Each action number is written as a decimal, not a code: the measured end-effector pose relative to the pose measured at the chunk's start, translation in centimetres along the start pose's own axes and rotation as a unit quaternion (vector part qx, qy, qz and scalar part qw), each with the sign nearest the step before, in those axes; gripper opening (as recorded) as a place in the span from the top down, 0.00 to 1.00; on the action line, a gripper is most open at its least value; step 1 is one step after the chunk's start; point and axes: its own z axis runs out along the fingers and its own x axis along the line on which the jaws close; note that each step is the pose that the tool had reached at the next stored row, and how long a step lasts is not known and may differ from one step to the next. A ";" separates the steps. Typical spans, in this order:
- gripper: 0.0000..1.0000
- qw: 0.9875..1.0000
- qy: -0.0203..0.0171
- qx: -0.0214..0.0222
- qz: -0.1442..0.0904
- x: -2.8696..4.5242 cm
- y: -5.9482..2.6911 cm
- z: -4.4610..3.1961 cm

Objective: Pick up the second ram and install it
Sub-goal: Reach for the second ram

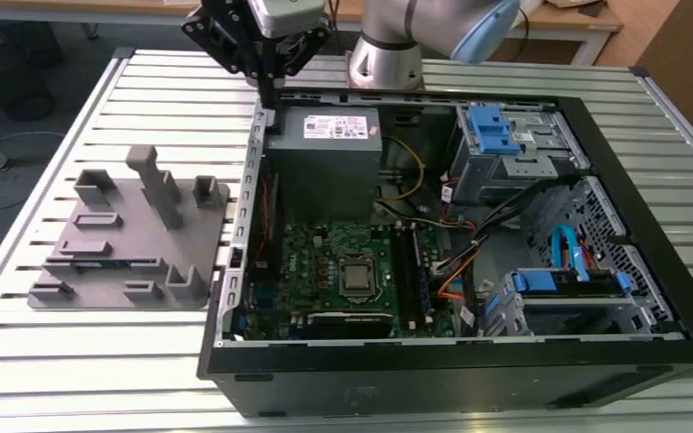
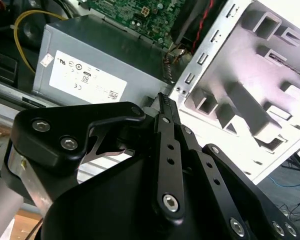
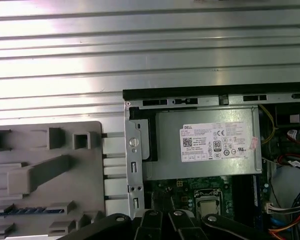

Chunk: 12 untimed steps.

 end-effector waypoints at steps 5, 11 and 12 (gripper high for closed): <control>0.89 1.000 0.000 0.000 0.000 1.26 -0.10 -0.04; 0.89 1.000 0.000 0.000 0.000 2.54 -0.19 -0.07; 0.89 1.000 0.000 0.000 0.000 2.74 -0.21 -0.08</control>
